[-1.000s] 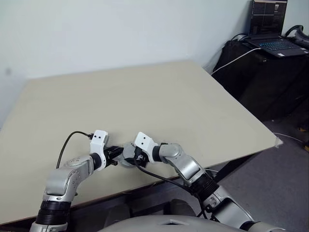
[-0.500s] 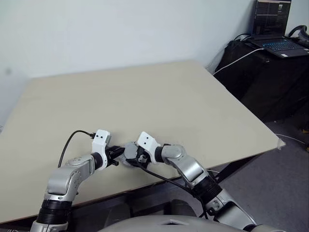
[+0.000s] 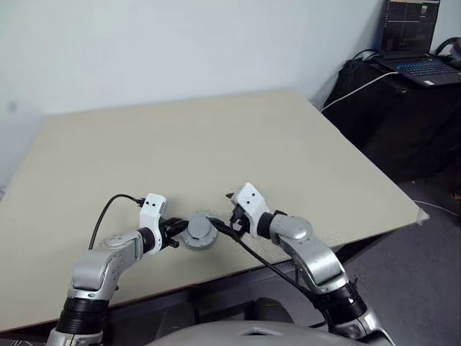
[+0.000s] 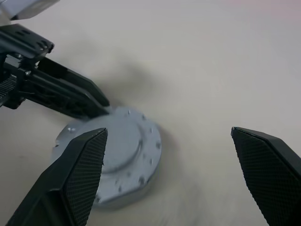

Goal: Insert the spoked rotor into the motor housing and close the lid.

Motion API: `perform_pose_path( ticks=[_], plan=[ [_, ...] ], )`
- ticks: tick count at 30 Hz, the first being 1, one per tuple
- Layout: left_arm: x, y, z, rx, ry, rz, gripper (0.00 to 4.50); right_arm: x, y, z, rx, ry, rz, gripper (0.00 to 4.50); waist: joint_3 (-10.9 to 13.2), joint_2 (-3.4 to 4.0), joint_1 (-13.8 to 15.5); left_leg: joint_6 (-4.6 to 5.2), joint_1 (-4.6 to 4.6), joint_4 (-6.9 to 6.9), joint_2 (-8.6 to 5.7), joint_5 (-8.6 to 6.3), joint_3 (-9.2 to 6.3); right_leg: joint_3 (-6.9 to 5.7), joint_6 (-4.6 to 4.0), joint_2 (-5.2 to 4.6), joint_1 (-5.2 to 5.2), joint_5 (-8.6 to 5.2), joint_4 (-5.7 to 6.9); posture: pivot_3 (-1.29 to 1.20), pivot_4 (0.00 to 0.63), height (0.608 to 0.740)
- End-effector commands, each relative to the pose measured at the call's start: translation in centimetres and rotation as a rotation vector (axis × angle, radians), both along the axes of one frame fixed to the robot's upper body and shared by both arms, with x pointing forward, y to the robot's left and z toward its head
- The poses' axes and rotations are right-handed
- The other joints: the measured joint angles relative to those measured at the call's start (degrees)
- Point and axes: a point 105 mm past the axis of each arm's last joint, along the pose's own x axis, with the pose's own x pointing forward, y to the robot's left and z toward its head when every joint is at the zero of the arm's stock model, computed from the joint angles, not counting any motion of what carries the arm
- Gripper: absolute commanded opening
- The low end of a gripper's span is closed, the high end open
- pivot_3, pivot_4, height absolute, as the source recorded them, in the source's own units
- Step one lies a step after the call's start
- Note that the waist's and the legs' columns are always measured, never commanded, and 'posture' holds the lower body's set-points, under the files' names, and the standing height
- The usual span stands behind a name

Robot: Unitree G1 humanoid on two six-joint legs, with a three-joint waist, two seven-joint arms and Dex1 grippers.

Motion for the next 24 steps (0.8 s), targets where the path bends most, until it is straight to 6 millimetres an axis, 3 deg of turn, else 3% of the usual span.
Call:
perform_pose_path(
  ticks=[1,6,13,24],
  plan=[
    [-0.8,-1.5,-0.5,-0.012,0.032,-0.061,1.23,-0.3,-0.9,1.0,0.117,0.103,-0.113,4.49,0.0,0.01,0.0,0.0,-0.02,-0.01,0.0,0.0,-0.01,0.0,0.0,0.0,-0.01,0.0,-0.01,0.0,0.0,0.74],
    [-1.0,-1.4,-0.5,-0.013,0.031,-0.063,1.23,-1.2,-0.6,1.7,0.322,0.333,-0.196,4.49,0.01,0.02,-0.04,0.02,-0.09,-0.01,0.02,-0.01,-0.01,-0.01,0.04,0.0,-0.06,0.03,-0.1,0.0,0.0,0.74],
    [-1.1,-1.5,-0.6,-0.022,0.027,-0.056,1.23,-1.5,0.2,-0.3,0.399,0.619,-0.246,4.49,0.03,0.1,-0.03,0.14,-0.13,-0.05,-0.01,-0.11,-0.12,-0.21,0.04,-0.06,-0.15,0.06,-0.36,0.0,0.0,0.74],
    [-1.4,-1.6,-0.6,-0.035,0.024,-0.049,1.23,-1.0,2.6,-1.1,0.518,0.814,-0.164,4.49,0.03,0.23,-0.14,0.17,-0.42,-0.05,-0.1,-0.12,-0.18,-0.21,0.03,-0.08,-0.16,0.11,-0.39,0.0,0.0,0.74]
  ],
)
